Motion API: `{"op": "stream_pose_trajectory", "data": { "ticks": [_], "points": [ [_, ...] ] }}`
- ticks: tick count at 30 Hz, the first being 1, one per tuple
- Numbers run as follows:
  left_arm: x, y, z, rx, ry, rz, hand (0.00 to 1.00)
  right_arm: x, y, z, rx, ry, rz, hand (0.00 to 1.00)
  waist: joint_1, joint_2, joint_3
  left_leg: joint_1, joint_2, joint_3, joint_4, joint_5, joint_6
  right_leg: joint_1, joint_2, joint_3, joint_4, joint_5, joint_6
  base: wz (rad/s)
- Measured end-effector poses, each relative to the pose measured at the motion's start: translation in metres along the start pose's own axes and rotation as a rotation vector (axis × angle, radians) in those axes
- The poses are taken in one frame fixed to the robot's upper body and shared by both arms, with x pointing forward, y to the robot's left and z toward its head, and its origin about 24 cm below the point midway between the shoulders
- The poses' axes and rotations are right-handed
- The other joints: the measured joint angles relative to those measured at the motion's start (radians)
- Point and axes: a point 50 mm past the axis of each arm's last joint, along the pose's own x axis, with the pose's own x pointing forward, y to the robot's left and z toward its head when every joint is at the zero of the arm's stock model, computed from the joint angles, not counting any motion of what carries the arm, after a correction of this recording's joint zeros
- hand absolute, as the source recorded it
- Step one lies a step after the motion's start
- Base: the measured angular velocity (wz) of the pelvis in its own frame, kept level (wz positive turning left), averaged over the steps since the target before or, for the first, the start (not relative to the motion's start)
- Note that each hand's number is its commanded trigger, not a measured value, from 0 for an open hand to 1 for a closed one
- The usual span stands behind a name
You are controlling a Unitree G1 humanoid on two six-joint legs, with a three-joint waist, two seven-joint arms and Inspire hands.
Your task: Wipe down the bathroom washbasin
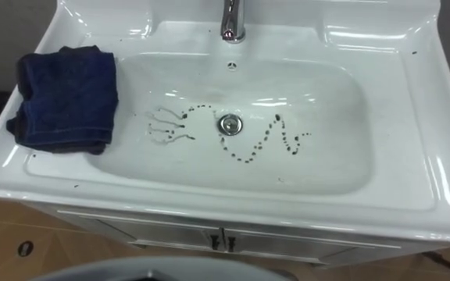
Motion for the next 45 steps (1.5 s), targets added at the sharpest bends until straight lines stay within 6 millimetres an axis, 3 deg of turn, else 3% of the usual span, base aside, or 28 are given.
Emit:
{"op": "stream_pose_trajectory", "data": {
  "ticks": [8, 14, 20, 25, 32, 34, 37, 43, 45],
  "points": [
    [0.000, 0.007, -0.007, -0.223, 0.012, 0.064, 0.00, -0.002, -0.010, 0.006, 0.013, -0.027, -0.024, 0.00, 0.010, 0.013, -0.0042, -0.031, -0.009, -0.034, 0.027, -0.008, 0.004, -0.001, -0.007, -0.049, 0.002, -0.005, 0.004, 0.17],
    [-0.005, 0.044, -0.009, -0.542, -0.016, 0.334, 0.00, -0.007, -0.032, 0.007, 0.029, -0.051, -0.081, 0.00, 0.077, 0.020, -0.0046, -0.032, -0.017, -0.058, 0.030, -0.008, 0.004, 0.018, -0.008, -0.077, -0.003, -0.006, 0.006, 0.13],
    [-0.018, 0.084, -0.001, -0.781, -0.096, 0.566, 0.00, -0.010, -0.047, 0.002, 0.083, -0.073, -0.131, 0.00, 0.113, 0.040, -0.0080, -0.054, -0.031, -0.098, 0.031, -0.007, 0.005, 0.018, -0.011, -0.114, -0.008, -0.008, 0.010, 0.19],
    [-0.045, 0.134, 0.009, -0.941, -0.251, 0.829, 0.00, -0.008, -0.044, -0.011, 0.100, -0.064, -0.121, 0.00, 0.158, 0.046, -0.0088, -0.059, -0.032, -0.102, 0.029, -0.006, 0.004, 0.015, -0.010, -0.117, -0.017, -0.008, 0.010, 0.04],
    [-0.091, 0.173, 0.053, -1.094, -0.540, 1.055, 0.00, -0.008, -0.045, -0.014, 0.101, -0.089, -0.129, 0.00, 0.165, 0.081, -0.0089, -0.061, -0.032, -0.112, 0.028, -0.006, 0.003, 0.011, -0.009, -0.122, -0.005, -0.008, 0.010, 0.01],
    [-0.115, 0.187, 0.068, -1.132, -0.668, 1.113, 0.00, -0.009, -0.046, -0.014, 0.096, -0.097, -0.132, 0.00, 0.167, 0.088, -0.0137, -0.060, -0.031, -0.108, 0.026, -0.004, 0.002, 0.002, -0.011, -0.114, 0.001, -0.008, 0.010, -0.09],
    [-0.149, 0.207, 0.089, -1.173, -0.837, 1.196, 0.00, -0.009, -0.045, -0.014, 0.070, -0.110, -0.129, 0.00, 0.165, 0.091, -0.0138, -0.060, -0.031, -0.105, 0.027, -0.003, 0.002, 0.001, -0.011, -0.113, 0.004, -0.008, 0.009, -0.03],
    [-0.199, 0.218, 0.110, -1.231, -1.091, 1.263, 0.00, -0.009, -0.044, -0.017, 0.065, -0.128, -0.112, 0.00, 0.130, 0.097, -0.0132, -0.056, -0.029, -0.100, 0.027, -0.003, 0.003, 0.000, -0.011, -0.101, 0.006, -0.007, 0.009, -0.03],
    [-0.210, 0.218, 0.113, -1.172, -1.145, 1.322, 0.00, -0.009, -0.044, -0.017, 0.067, -0.135, -0.108, 0.00, 0.109, 0.097, -0.0125, -0.053, -0.029, -0.099, 0.025, -0.003, 0.003, 0.002, -0.010, -0.099, 0.006, -0.007, 0.009, -0.03]
  ]
}}
